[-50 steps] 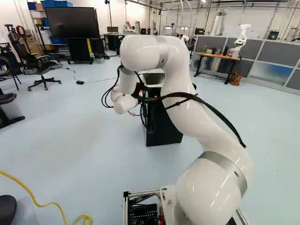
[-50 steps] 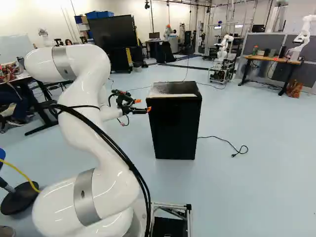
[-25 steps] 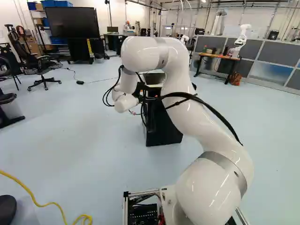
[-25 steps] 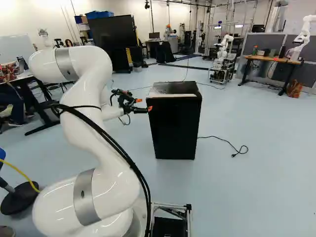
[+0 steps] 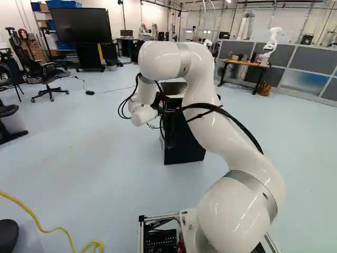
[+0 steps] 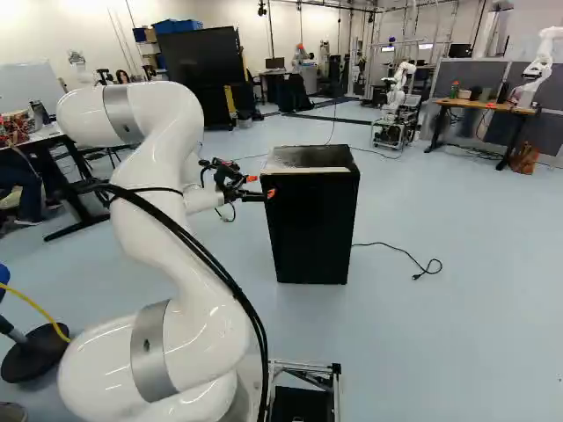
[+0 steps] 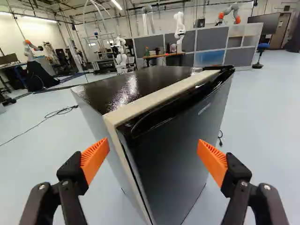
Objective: Grab a drink from the fridge
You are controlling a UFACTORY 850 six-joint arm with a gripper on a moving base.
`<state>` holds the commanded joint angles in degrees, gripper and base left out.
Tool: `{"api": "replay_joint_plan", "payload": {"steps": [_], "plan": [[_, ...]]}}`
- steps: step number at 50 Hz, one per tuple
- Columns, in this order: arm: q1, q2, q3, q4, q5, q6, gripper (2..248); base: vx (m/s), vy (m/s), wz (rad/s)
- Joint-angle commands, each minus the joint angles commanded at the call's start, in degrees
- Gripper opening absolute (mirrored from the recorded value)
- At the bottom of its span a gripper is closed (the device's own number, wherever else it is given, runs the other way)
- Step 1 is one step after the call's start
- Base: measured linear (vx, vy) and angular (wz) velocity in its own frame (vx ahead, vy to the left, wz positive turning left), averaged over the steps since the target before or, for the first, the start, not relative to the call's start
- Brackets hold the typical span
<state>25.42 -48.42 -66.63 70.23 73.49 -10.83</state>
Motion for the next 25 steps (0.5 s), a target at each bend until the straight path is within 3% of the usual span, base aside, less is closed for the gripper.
{"api": "replay_joint_plan", "payload": {"steps": [25], "plan": [[-1.22,-0.04,-0.06,0.00,0.00,0.00,247,0.000,0.000,0.000]]}}
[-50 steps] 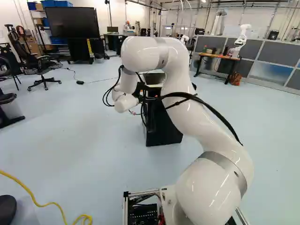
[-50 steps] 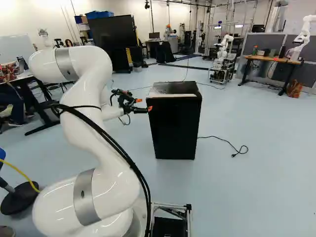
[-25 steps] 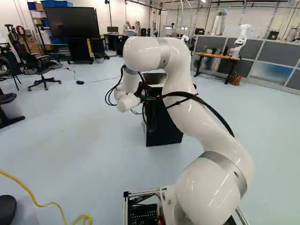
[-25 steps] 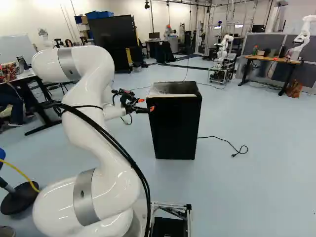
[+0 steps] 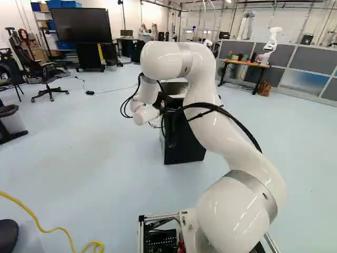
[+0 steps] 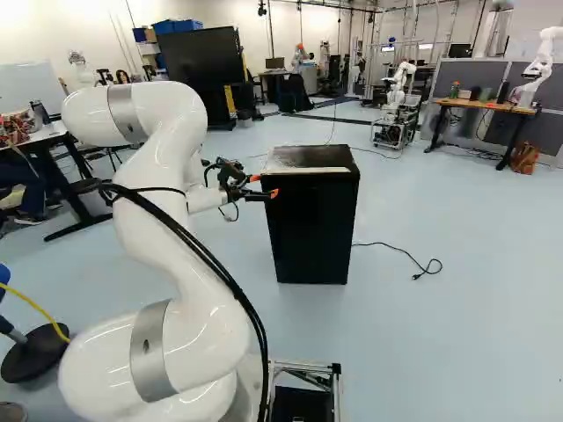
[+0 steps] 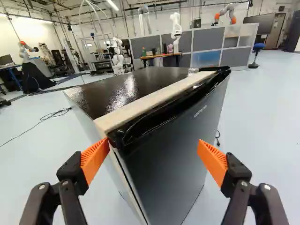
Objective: Grab a drink from the fridge
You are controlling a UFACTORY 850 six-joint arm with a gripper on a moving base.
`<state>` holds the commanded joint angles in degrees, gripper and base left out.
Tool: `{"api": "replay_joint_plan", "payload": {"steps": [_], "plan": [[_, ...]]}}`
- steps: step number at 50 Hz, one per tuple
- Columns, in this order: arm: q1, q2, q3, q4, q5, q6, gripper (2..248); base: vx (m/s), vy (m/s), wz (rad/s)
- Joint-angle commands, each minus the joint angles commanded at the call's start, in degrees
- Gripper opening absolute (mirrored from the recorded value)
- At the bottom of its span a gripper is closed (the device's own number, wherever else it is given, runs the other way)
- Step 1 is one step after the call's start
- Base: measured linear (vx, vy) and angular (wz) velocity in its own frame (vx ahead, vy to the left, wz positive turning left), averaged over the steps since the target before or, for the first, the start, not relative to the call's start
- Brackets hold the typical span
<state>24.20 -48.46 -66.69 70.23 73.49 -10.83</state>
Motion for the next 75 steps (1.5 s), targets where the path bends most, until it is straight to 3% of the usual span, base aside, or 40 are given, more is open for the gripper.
{"api": "replay_joint_plan", "payload": {"steps": [26,75], "plan": [[-0.28,1.22,2.13,0.00,0.00,0.00,247,0.000,0.000,0.000],[1.13,8.58,14.99,0.08,0.00,0.00,247,0.000,0.000,0.000]]}}
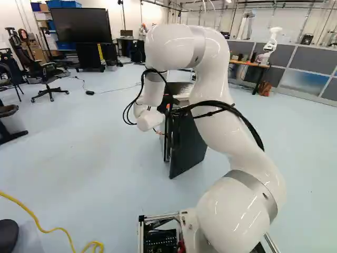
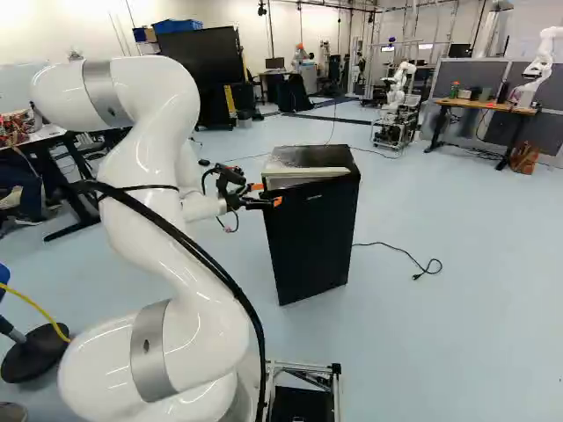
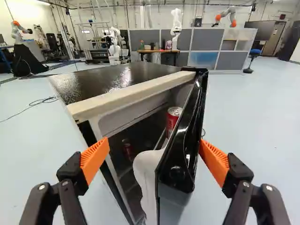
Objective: Grab a drink from the fridge
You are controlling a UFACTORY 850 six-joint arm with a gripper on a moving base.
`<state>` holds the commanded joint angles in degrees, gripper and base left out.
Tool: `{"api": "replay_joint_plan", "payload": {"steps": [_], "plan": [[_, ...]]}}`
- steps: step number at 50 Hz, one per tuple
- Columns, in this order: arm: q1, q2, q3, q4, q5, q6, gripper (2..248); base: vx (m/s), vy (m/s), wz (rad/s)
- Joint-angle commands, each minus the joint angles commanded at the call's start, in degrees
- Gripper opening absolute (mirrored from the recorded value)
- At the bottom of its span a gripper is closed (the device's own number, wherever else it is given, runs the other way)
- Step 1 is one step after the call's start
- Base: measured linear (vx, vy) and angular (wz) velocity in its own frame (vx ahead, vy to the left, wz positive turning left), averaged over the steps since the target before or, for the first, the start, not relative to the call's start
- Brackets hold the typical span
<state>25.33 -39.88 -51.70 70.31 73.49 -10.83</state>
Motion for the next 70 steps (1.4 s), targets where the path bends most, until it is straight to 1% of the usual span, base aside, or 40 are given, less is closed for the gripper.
{"api": "replay_joint_plan", "payload": {"steps": [33,70], "plan": [[1.64,4.99,8.69,1.28,0.00,0.00,247,0.000,0.000,0.000],[1.93,5.69,9.93,5.40,1.67,0.00,247,0.000,0.000,0.000]]}}
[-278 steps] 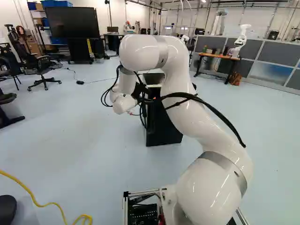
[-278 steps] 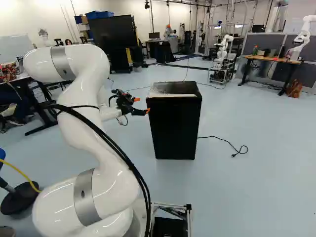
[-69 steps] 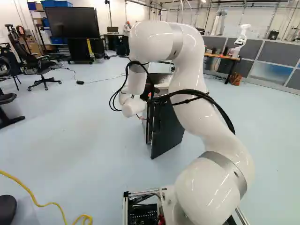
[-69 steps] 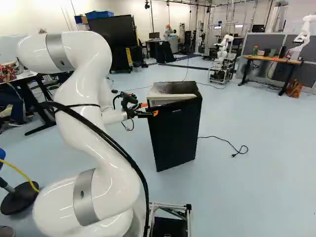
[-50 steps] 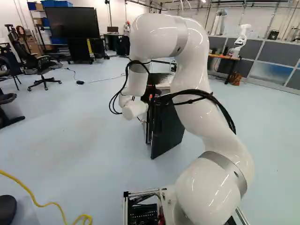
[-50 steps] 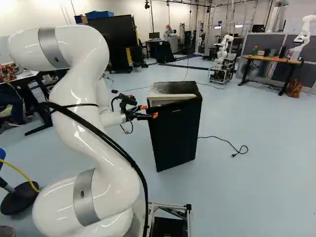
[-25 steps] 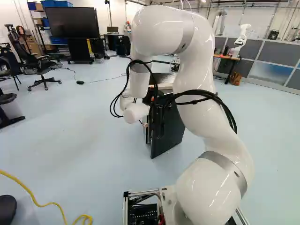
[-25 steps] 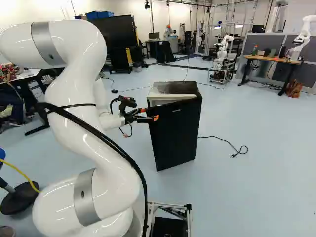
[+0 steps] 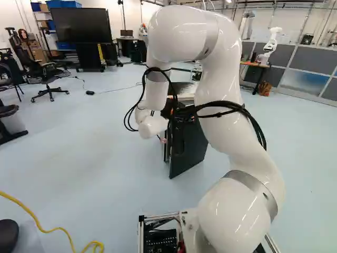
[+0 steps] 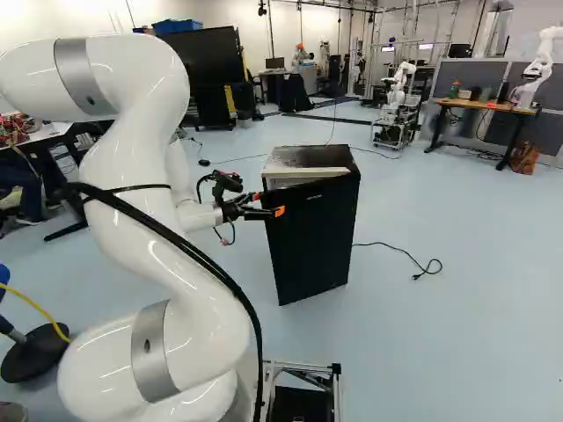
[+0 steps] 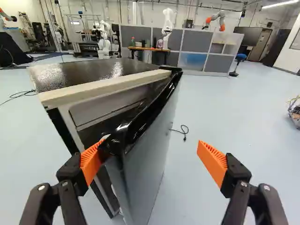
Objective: Grab a drink from the fridge
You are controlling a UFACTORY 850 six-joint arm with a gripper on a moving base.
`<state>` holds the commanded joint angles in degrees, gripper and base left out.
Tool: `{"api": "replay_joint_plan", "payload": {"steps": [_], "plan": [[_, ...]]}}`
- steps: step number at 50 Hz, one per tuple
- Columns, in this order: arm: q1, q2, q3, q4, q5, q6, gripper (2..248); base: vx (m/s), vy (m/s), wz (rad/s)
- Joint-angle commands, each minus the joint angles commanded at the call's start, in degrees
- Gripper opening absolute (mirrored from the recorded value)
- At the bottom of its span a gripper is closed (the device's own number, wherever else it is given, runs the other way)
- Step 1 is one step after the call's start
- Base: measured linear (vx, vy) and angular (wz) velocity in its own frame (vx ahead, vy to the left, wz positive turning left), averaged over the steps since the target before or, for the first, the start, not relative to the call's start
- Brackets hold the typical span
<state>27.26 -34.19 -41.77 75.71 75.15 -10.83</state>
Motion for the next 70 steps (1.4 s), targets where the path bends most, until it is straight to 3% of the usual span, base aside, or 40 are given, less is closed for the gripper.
{"api": "replay_joint_plan", "payload": {"steps": [37,70], "plan": [[0.49,3.51,6.47,4.65,0.10,0.00,247,0.000,0.000,0.000],[-0.76,6.70,12.75,9.25,0.36,0.00,247,0.000,0.000,0.000]]}}
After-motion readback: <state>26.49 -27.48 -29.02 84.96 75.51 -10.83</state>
